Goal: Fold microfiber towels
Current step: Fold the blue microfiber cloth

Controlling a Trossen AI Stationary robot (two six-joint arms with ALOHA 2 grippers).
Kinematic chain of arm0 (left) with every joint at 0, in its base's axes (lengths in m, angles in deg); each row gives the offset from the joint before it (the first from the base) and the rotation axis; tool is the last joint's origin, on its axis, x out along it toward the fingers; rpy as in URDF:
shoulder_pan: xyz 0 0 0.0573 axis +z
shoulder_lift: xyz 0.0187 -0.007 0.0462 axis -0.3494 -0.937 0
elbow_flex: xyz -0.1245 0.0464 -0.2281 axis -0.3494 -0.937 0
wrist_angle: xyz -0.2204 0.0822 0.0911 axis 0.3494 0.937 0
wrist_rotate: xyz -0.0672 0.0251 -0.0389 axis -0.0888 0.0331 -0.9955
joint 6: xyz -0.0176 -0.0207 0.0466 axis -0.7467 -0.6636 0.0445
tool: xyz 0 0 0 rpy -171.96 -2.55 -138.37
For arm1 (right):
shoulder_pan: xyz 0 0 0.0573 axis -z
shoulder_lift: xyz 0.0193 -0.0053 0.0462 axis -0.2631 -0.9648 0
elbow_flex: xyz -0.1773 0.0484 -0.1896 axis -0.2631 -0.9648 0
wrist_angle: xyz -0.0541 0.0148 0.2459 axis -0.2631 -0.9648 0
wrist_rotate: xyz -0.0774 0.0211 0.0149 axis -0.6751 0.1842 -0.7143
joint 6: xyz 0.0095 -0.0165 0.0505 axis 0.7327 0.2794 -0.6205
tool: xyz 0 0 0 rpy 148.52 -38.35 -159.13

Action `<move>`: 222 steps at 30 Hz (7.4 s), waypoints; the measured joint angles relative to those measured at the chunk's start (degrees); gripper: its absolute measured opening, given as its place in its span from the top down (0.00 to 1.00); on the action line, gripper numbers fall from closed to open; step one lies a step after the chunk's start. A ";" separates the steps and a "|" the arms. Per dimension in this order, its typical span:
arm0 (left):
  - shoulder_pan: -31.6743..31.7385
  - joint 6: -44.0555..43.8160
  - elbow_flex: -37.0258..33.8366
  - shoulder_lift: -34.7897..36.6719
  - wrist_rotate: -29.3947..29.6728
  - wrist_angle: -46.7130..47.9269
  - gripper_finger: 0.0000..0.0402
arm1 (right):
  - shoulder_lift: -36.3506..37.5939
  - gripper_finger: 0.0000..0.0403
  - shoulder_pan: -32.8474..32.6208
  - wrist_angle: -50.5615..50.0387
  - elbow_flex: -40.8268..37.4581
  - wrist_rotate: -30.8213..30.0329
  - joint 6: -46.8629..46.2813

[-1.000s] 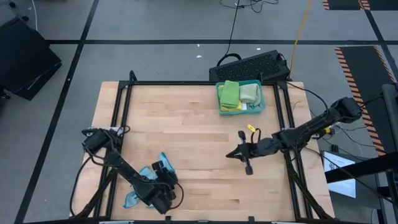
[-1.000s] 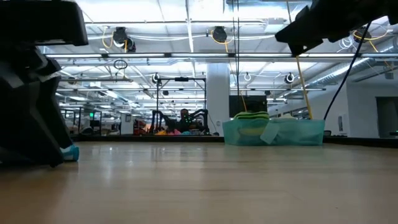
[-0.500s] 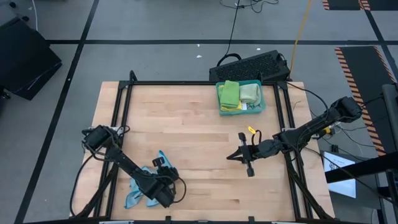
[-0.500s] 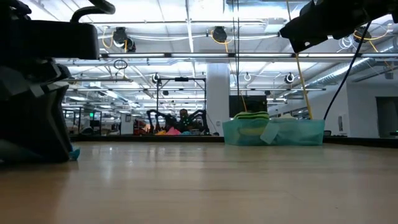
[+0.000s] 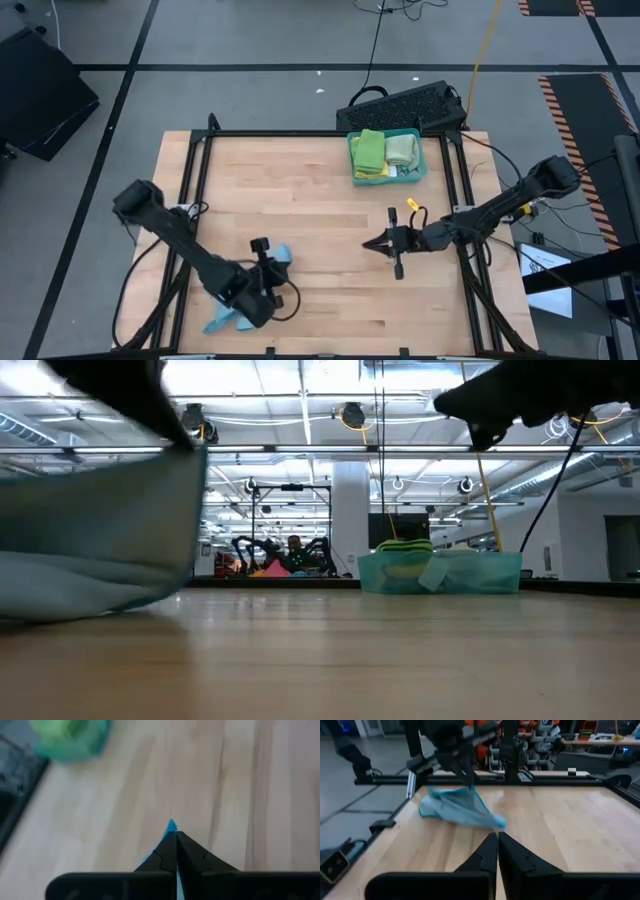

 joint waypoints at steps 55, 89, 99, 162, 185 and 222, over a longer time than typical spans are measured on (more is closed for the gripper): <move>3.14 21.20 -0.16 5.14 -2.21 -21.99 0.99 | -35.04 0.48 1.86 1.67 31.28 1.16 5.44; 0.20 -5.70 -0.03 -4.36 -5.61 -1.48 0.35 | -19.89 1.00 1.09 -25.65 26.84 -9.12 4.91; -9.15 -21.06 -0.11 -6.08 -6.70 10.99 0.47 | -14.64 1.00 0.87 -25.49 22.32 -9.08 3.60; -10.94 -4.41 32.22 7.54 16.32 45.12 0.99 | 2.22 0.99 -3.28 -18.84 23.30 -9.15 15.52; -7.25 4.77 31.78 16.63 14.70 39.94 0.99 | 7.13 0.98 -2.88 -20.44 30.77 -13.47 18.50; 13.30 4.11 11.52 23.15 10.42 39.72 0.99 | 0.26 0.98 5.54 -25.86 24.16 -26.91 10.33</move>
